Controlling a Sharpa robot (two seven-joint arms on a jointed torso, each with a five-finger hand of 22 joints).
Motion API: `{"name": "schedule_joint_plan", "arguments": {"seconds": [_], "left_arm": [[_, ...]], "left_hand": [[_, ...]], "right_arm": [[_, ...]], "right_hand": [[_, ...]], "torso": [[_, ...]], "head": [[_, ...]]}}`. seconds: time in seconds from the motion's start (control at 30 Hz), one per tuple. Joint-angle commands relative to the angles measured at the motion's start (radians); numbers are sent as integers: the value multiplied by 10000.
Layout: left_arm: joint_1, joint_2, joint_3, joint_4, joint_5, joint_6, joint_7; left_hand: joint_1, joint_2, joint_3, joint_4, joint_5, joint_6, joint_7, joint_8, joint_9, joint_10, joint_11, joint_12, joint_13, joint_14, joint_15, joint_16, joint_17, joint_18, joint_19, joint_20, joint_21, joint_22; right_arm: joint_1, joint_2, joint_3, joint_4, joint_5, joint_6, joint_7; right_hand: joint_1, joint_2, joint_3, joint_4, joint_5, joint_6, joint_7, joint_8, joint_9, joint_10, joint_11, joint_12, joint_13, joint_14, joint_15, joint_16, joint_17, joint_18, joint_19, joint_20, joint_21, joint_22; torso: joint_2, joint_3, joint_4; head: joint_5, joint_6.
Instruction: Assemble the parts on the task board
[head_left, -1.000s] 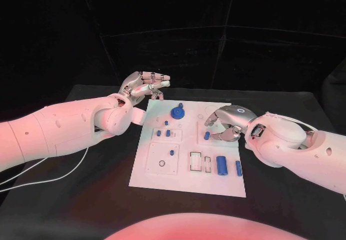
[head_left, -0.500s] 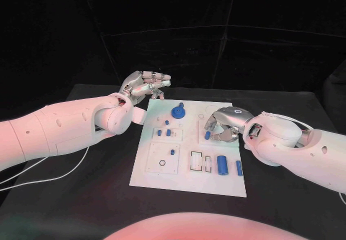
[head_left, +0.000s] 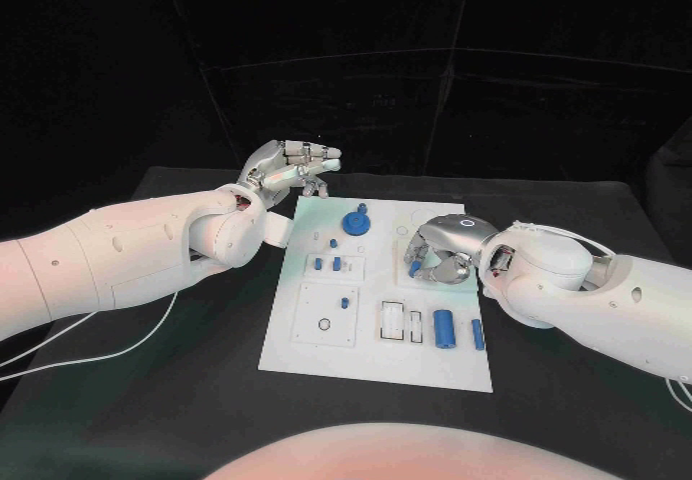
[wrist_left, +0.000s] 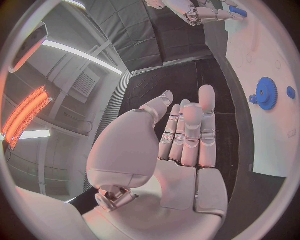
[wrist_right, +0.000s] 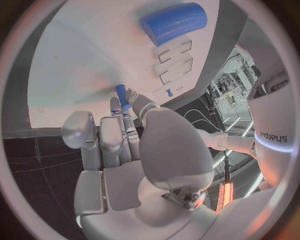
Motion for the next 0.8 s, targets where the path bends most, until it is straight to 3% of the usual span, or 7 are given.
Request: {"name": "schedule_joint_plan", "arguments": {"seconds": [0.03, 0.2, 0.47, 0.67, 0.8], "left_arm": [[17, 8, 9, -1, 25, 114, 34], [17, 10, 9, -6, 25, 115, 27], [17, -1, 9, -10, 25, 111, 24], [17, -9, 9, -24, 25, 106, 20], [17, -13, 9, -30, 25, 100, 16]], "left_hand": [[-3, 23, 49, -3, 34, -66, 23, 32, -8, -86, 16, 56, 9, -66, 31, -20, -9, 60, -32, 32, -57, -8], [-3, 23, 49, -3, 34, -66, 23, 32, -8, -86, 16, 56, 9, -66, 31, -20, -9, 60, -32, 32, -57, -8], [-3, 23, 49, -3, 34, -66, 23, 32, -8, -86, 16, 56, 9, -66, 31, -20, -9, 60, -32, 32, -57, -8], [-3, 23, 49, -3, 34, -66, 23, 32, -8, -86, 16, 56, 9, -66, 31, -20, -9, 60, -32, 32, -57, -8], [-3, 23, 49, -3, 34, -66, 23, 32, -8, -86, 16, 56, 9, -66, 31, -20, -9, 60, -32, 32, -57, -8]], "right_arm": [[15, 25, 3, 2, -4, 203, 187], [14, 41, 2, -1, 18, 110, 172], [11, -18, 2, 56, -279, -717, -36], [10, -168, 5, 339, -316, -1306, 27], [15, -423, 12, 810, 82, -1492, 142]], "right_hand": [[30, 82, 95, 15, 1, 120, -17, 75, 20, 137, 0, -80, 5, 201, -93, 67, 47, 56, 57, -8, 56, 72], [197, 220, 376, -39, -197, 518, -77, 200, 67, 563, -78, -153, 31, 233, -170, 161, 149, 33, 131, -64, 144, 222], [639, 635, 1039, -298, -754, 1051, -86, 356, 143, 1120, -170, -231, 86, 249, -257, 241, 200, -31, 284, -170, 357, 599], [642, 593, 1220, -371, -773, 1052, -52, 302, 132, 1153, -150, -360, 79, 247, -242, 267, 215, -44, 301, -174, 400, 665], [576, 521, 1305, -388, -771, 1008, -22, 235, 112, 1120, -117, -477, 67, 239, -223, 270, 197, -44, 291, -160, 405, 661]], "torso": [[-6, -1, -4], [-9, 0, 2], [-5, 4, 0], [-17, -4, 1], [-24, -16, 5]], "head": [[-3, 2], [-3, 8], [5, 15], [-2, 23], [9, 32]]}}
